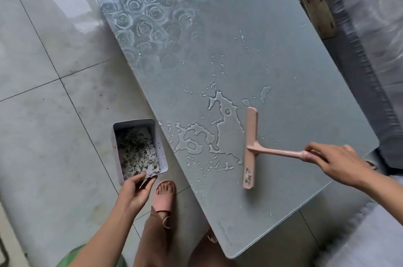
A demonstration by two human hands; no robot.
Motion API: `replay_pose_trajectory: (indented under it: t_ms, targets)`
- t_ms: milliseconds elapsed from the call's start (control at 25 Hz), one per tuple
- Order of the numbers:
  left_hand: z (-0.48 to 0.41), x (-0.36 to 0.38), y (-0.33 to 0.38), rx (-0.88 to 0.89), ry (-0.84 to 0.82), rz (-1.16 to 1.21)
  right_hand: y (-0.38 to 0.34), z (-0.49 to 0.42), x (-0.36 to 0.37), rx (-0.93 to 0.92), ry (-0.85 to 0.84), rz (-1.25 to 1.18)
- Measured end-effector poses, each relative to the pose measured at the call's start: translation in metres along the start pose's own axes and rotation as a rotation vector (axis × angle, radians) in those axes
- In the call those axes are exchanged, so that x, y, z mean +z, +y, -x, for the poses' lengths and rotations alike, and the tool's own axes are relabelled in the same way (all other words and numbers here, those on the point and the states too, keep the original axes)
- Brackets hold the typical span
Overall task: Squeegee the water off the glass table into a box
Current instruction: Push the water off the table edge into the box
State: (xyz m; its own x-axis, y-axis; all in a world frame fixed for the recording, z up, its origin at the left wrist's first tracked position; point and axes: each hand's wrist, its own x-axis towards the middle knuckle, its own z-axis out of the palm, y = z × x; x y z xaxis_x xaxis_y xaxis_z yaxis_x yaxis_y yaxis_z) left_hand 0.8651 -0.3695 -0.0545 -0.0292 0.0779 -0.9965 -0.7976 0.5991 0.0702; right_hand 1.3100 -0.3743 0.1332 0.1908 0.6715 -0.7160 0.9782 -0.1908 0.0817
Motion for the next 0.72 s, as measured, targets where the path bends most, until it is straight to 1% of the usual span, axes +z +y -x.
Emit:
replay_pose_trajectory:
  t_ms: [120,240,360,440,560,640,720]
  targets:
    - [-0.006,0.007,-0.013,0.009,0.003,-0.01,0.026,-0.003,0.003,0.015,-0.038,0.028]
    - [-0.009,0.013,-0.023,0.029,-0.004,0.034,0.041,-0.021,0.007,0.016,-0.046,-0.016]
    - [-0.011,0.017,-0.035,0.056,-0.02,0.05,0.042,-0.043,0.026,-0.051,-0.031,-0.031]
    - [-0.012,0.016,-0.042,0.078,-0.036,0.04,0.029,-0.06,0.041,-0.141,0.018,-0.121]
    - [-0.017,0.013,-0.057,0.126,-0.037,0.072,0.01,-0.092,0.054,-0.321,0.072,-0.158]
    - [-0.022,0.009,-0.057,0.131,-0.043,0.054,0.012,-0.099,0.05,-0.362,0.134,-0.132]
    - [-0.022,0.009,-0.056,0.143,-0.056,0.044,0.034,-0.096,0.041,-0.336,0.181,-0.134]
